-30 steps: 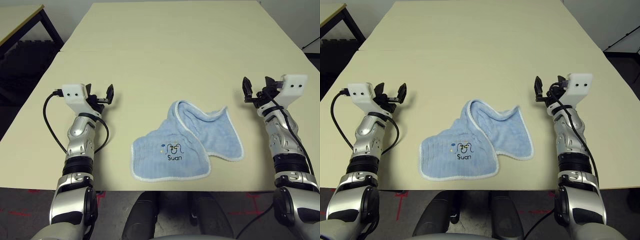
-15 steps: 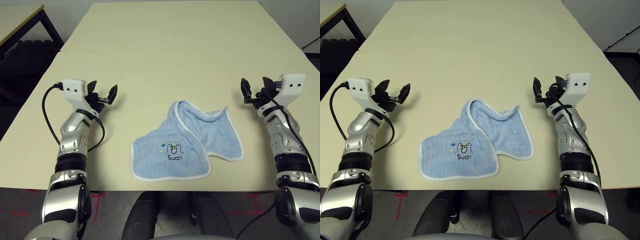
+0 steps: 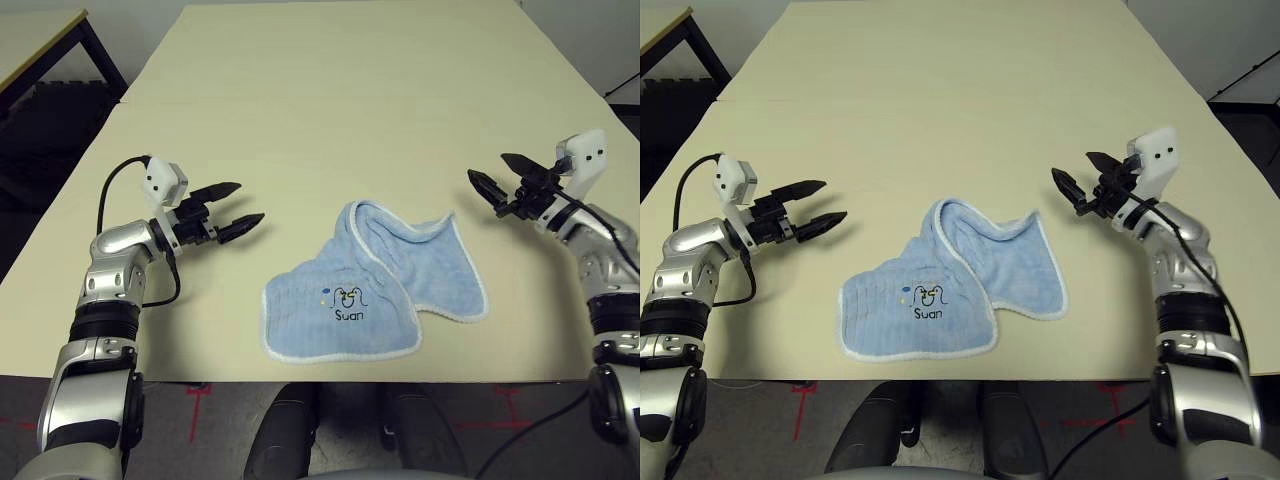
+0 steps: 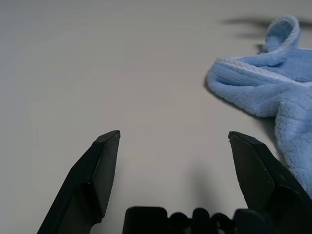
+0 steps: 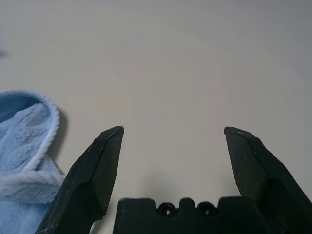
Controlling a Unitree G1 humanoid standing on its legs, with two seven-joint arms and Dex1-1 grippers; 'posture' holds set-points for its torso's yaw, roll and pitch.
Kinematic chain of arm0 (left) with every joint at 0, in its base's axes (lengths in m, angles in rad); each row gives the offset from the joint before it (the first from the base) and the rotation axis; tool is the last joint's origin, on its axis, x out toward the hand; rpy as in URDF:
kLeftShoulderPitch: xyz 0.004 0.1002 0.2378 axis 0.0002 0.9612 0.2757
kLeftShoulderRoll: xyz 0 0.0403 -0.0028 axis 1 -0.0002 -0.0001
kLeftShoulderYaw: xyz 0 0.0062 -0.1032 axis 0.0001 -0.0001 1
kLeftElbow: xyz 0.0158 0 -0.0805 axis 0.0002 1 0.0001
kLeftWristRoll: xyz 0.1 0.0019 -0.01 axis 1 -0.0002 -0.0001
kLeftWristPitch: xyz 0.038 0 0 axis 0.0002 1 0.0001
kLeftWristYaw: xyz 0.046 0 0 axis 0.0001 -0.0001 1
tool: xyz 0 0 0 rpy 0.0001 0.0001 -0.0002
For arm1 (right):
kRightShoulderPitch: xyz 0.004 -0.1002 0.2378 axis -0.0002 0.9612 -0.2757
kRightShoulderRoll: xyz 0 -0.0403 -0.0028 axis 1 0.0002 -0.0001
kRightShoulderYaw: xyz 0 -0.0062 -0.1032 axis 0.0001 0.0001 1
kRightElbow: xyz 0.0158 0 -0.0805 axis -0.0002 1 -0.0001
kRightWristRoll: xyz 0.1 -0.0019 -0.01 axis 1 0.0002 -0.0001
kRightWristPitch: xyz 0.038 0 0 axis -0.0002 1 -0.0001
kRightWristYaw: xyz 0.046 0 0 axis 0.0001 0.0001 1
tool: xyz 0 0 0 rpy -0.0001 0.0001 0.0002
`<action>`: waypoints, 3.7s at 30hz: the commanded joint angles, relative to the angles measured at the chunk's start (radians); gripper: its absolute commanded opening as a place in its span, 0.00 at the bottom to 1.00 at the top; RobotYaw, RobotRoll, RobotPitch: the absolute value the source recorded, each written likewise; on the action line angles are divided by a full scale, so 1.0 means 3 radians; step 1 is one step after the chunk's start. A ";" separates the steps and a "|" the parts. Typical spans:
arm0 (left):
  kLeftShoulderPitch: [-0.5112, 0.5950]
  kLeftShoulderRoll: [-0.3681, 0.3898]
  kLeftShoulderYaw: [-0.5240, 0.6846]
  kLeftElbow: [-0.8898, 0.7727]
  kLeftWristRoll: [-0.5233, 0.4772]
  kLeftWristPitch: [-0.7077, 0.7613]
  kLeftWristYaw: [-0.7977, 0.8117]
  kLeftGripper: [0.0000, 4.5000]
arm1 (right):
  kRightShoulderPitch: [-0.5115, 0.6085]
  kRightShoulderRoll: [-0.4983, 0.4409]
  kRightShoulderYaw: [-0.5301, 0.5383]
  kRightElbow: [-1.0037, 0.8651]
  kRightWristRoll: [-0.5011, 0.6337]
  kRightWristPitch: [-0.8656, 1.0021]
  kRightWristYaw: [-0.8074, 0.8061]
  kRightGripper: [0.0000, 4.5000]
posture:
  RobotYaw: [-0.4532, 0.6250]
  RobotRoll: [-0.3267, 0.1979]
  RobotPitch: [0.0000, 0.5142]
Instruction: Fold the towel and set it aside.
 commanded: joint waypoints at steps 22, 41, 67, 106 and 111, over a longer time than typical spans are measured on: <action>-0.0099 -0.0090 -0.0223 0.0237 -0.0005 -0.0413 -0.0868 1.00 | -0.1060 -0.0344 0.0922 0.1191 -0.0880 -0.1516 0.1788 0.99 | 0.41 0.62 0.38; -0.0132 -0.0039 -0.0283 0.0300 0.0054 -0.0510 -0.0888 1.00 | -0.1274 -0.0009 0.1091 0.1627 -0.1191 -0.2124 0.1731 0.86 | 0.44 0.62 0.37; -0.0120 -0.0210 -0.0221 -0.0155 -0.0021 0.0109 -0.0126 1.00 | -0.1407 0.0306 0.0422 0.1283 -0.0626 -0.1896 0.0770 0.01 | 0.43 0.62 0.34; -0.0433 -0.0848 -0.0367 0.0063 0.0172 -0.0170 0.0494 1.00 | -0.3397 0.0620 0.0330 0.0764 -0.0661 -0.0252 -0.1265 0.01 | 0.46 0.62 0.32; -0.0486 -0.0967 -0.0403 0.0042 0.0218 -0.0135 0.0660 1.00 | -0.3434 0.0673 0.0392 0.0683 -0.0654 0.0080 -0.1167 0.01 | 0.46 0.62 0.32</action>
